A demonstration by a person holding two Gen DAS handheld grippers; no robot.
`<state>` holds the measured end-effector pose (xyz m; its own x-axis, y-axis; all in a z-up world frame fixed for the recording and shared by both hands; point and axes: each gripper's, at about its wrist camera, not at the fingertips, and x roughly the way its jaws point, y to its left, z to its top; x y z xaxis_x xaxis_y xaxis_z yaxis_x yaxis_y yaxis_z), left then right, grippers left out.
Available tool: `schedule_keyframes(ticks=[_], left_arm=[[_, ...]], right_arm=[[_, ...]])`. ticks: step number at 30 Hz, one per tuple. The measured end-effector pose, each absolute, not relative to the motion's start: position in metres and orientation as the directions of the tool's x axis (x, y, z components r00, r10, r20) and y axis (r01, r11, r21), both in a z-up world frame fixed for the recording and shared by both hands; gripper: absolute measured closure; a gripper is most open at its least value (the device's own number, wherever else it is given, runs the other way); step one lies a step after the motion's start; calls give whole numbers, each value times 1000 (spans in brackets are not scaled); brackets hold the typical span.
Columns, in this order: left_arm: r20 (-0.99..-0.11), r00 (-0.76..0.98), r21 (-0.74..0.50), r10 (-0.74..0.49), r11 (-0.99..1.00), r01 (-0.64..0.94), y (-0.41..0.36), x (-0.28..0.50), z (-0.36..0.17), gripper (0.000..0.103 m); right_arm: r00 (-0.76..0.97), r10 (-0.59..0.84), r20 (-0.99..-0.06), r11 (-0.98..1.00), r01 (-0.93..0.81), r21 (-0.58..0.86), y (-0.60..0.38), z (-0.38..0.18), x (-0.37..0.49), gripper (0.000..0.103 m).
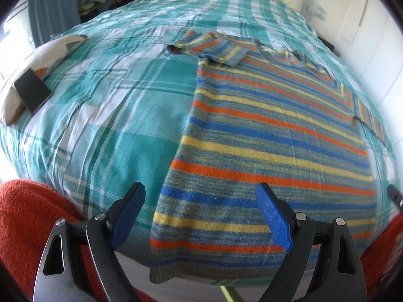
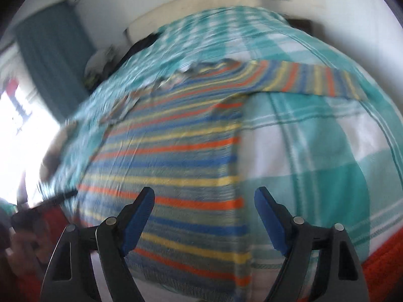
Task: Fold small clothes
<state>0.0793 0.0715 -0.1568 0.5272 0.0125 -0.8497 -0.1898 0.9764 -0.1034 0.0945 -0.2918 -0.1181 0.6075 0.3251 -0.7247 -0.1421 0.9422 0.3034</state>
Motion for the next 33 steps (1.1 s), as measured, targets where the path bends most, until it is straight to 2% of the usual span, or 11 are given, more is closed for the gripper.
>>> schedule_keyframes(ticks=[20, 33], left_arm=[[-834, 552, -112, 10, 976, -186, 67, 76, -151, 12], [-835, 550, -104, 18, 976, -190, 66, 75, -153, 12]], right_arm=[[631, 319, -707, 940, -307, 151, -251, -108, 73, 22], [636, 305, -709, 944, -300, 137, -253, -108, 72, 22]])
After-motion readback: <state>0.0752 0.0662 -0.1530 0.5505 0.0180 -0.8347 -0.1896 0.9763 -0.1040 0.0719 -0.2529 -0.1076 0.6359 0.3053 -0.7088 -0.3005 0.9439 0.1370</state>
